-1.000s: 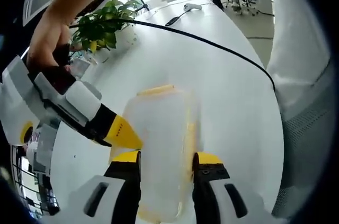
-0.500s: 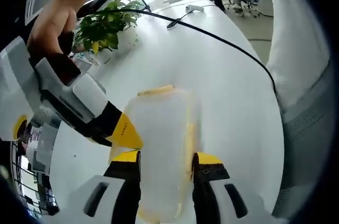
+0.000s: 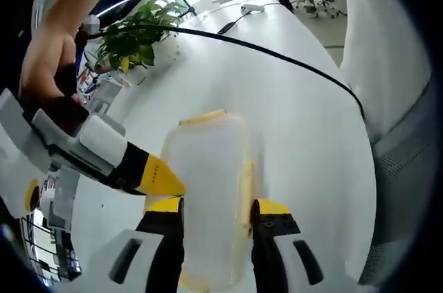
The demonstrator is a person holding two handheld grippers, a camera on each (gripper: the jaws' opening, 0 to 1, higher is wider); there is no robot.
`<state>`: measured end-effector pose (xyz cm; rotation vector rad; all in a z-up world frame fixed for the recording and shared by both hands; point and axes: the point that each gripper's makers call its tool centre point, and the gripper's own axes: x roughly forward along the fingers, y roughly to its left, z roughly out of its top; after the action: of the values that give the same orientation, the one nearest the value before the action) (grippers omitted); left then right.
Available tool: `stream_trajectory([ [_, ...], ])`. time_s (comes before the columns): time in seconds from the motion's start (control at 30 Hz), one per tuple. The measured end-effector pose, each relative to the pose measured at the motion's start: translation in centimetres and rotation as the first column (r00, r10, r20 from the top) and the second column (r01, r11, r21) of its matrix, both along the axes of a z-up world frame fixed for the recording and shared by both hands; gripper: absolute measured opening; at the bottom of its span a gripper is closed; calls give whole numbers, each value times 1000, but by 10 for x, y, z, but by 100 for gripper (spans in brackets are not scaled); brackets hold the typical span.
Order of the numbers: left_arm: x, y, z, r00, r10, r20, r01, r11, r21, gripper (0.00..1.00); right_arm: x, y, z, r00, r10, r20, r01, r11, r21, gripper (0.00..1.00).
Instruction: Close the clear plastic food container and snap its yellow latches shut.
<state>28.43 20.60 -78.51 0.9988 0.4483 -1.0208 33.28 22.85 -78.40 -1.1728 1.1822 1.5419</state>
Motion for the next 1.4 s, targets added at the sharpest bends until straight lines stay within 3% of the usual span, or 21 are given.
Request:
stream_trajectory([
  [0.03, 0, 0, 0, 1000, -2, -1, 2, 1000, -3, 31, 1, -6, -1, 1000, 3, -15, -4, 999, -40, 24],
  [0.07, -2, 0, 0, 1000, -2, 0, 2, 1000, -3, 31, 1, -3, -5, 999, 7, -43, -7, 1000, -20, 24],
  [0.23, -2, 0, 0, 1000, 3, 9, -3, 1000, 3, 32, -1, -2, -5, 999, 6, -37, -8, 998, -63, 26],
  [0.47, -2, -1, 1, 1000, 7, 22, -7, 1000, -2, 33, -2, -5, -1, 998, -33, -47, 32, 999, -38, 30],
  [0.6, 0, -1, 2, 1000, -9, 29, 9, 1000, -24, 34, -1, -5, 2, 998, -61, -12, 61, 997, 51, 30],
  [0.73, 2, -5, 7, 998, 40, -57, -48, 987, -152, 34, 1, -7, 4, 992, -128, -17, 129, 980, 150, 30],
  [0.87, 3, -4, 3, 1000, -18, 3, 18, 992, -125, 36, 2, -9, 6, 987, -162, -2, 158, 964, 214, 31],
  [0.9, 3, -5, 4, 1000, -7, -8, 6, 991, -137, 36, 3, -8, 6, 987, -161, 11, 154, 961, 231, 32],
  [0.97, -4, -9, 5, 990, 39, -138, -69, 974, -216, 42, 2, -6, 7, 989, -144, 27, 131, 952, 276, 32],
  [1.03, -2, -8, 8, 978, 78, -195, -126, 961, -245, 49, 1, -8, 8, 988, -151, 32, 134, 943, 305, 31],
  [1.2, 11, 15, 16, 980, 114, -161, -145, 970, -194, 55, 1, -19, 10, 985, -155, 72, 123, 937, 326, 37],
  [1.27, 19, 26, 22, 987, 111, -120, -129, 979, -159, 57, -7, -25, 11, 994, -81, 78, 50, 938, 342, 36],
  [1.4, 23, 38, 26, 970, 142, -199, -173, 974, -147, 67, -12, -41, 10, 992, -86, 92, 55, 952, 300, 48],
])
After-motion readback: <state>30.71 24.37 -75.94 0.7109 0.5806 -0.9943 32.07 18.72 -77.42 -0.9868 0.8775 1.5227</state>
